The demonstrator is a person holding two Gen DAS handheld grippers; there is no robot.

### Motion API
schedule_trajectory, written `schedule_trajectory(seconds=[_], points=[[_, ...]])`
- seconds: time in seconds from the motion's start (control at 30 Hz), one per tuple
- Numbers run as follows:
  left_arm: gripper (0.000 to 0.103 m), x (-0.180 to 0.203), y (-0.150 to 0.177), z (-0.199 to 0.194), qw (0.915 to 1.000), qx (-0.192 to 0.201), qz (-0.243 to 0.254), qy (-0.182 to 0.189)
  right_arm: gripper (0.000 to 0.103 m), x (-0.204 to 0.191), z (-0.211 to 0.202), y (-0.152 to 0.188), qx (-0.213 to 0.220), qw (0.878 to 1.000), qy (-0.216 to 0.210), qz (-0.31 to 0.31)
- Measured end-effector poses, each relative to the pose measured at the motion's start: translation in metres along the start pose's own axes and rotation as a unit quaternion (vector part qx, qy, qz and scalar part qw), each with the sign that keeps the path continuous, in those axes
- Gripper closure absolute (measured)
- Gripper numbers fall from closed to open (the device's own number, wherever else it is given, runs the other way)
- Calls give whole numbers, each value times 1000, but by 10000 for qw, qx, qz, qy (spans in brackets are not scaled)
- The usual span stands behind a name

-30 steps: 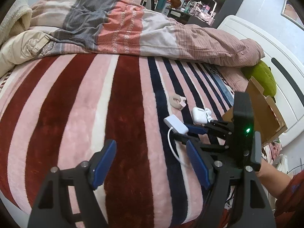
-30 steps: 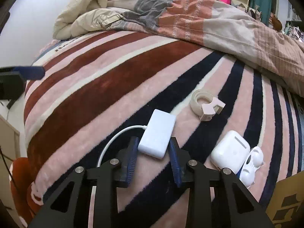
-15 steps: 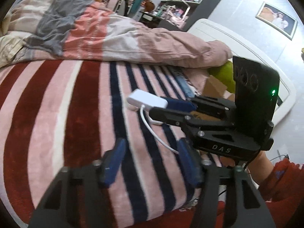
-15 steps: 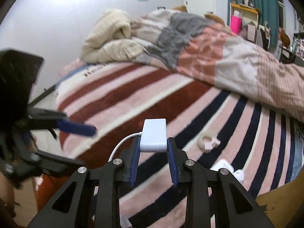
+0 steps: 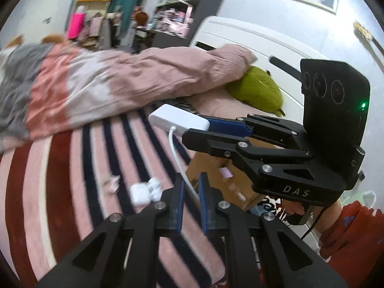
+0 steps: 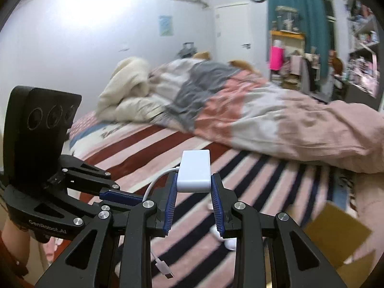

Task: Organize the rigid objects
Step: 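Carry the charger and cable into the cardboard box and release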

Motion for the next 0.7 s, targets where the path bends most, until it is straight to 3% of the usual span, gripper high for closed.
schedule_trajectory(seconds=[0.17,0.37,0.7], points=[[94,41,-29,56,9981,-380,384,289,80,58,-34,11,10,9976,527,458],[95,76,-35,109,9930,-819,620,587,80,111,-61,38,-187,9902,1004,954],[95,97,-28,151,9858,-1386,823,473,80,137,-63,83,-841,9820,1225,1169]])
Point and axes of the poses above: each gripper's, at about its wrist camera, not at the fingertips, and z roughly the way its jaws point, x to its right, y to its underside, the point moved 2 cm from there along z, roughly the way its jaws point, and after that the axes turned 1 degree about z, right-handed, at the moved point
